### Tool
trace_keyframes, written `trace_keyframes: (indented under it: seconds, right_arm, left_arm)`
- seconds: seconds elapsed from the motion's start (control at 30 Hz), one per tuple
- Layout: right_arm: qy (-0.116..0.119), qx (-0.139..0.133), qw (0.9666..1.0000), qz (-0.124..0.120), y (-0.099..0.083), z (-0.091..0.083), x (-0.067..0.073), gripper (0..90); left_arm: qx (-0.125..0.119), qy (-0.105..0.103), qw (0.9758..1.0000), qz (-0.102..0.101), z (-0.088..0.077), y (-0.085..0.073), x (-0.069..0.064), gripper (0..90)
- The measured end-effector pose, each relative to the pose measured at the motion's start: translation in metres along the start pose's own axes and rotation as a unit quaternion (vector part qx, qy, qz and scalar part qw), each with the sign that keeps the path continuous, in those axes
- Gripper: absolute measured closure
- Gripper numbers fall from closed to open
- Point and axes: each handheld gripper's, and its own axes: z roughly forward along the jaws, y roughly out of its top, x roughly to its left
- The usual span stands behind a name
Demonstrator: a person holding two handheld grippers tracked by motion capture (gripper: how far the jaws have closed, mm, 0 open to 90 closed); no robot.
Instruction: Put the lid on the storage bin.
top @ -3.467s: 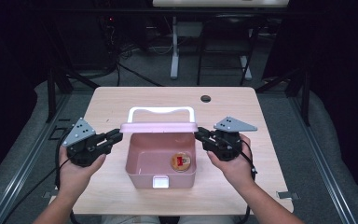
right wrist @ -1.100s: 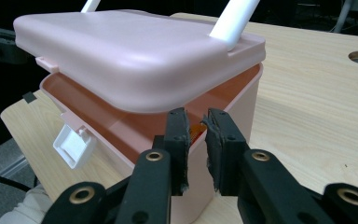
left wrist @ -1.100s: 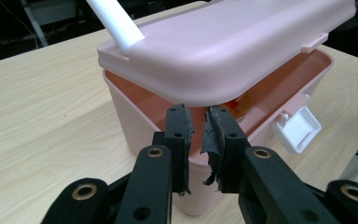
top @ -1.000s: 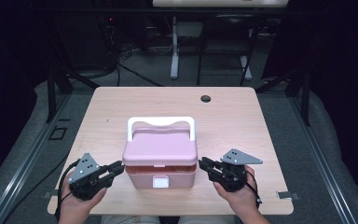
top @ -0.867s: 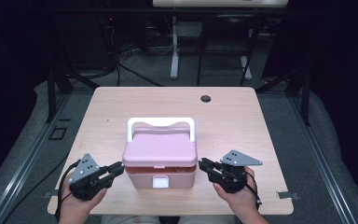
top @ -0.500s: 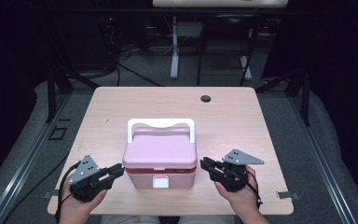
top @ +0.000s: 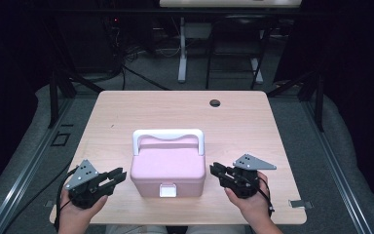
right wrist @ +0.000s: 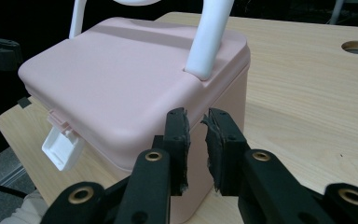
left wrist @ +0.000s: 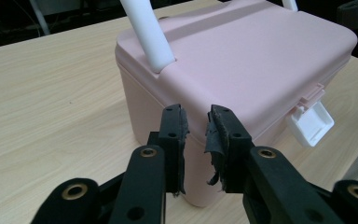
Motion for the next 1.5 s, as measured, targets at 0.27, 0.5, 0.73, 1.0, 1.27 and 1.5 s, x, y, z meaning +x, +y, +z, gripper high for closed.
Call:
trace_keyframes:
  seconds: [0.27,0.5,0.73,1.0,1.27,1.5]
  right_arm:
    - [-0.001,0.003,0.9999,0.010,0.003,0.003,-0.006,73.8]
    - [-0.012,-0.005,0.9997,0.020,0.006,0.003,-0.014,72.0]
    - [-0.022,-0.011,0.9994,0.025,0.009,0.004,-0.021,68.7]
    - [-0.036,-0.018,0.9987,0.031,0.011,0.008,-0.030,64.7]
    - [-0.053,-0.022,0.9977,0.035,0.015,0.014,-0.038,58.7]
    - [-0.069,-0.015,0.9969,0.034,0.011,0.018,-0.046,55.7]
  left_arm:
    - [-0.005,0.009,0.9999,-0.011,0.003,0.000,0.007,65.0]
    - [0.000,0.024,0.9996,-0.016,0.007,0.002,0.015,59.2]
    - [0.000,0.030,0.9993,-0.021,0.012,0.009,0.022,55.7]
    - [-0.001,0.039,0.9988,-0.028,0.025,0.018,0.033,52.7]
    - [0.008,0.052,0.9974,-0.049,0.040,0.016,0.047,50.1]
    - [0.015,0.063,0.9964,-0.056,0.045,0.006,0.056,49.1]
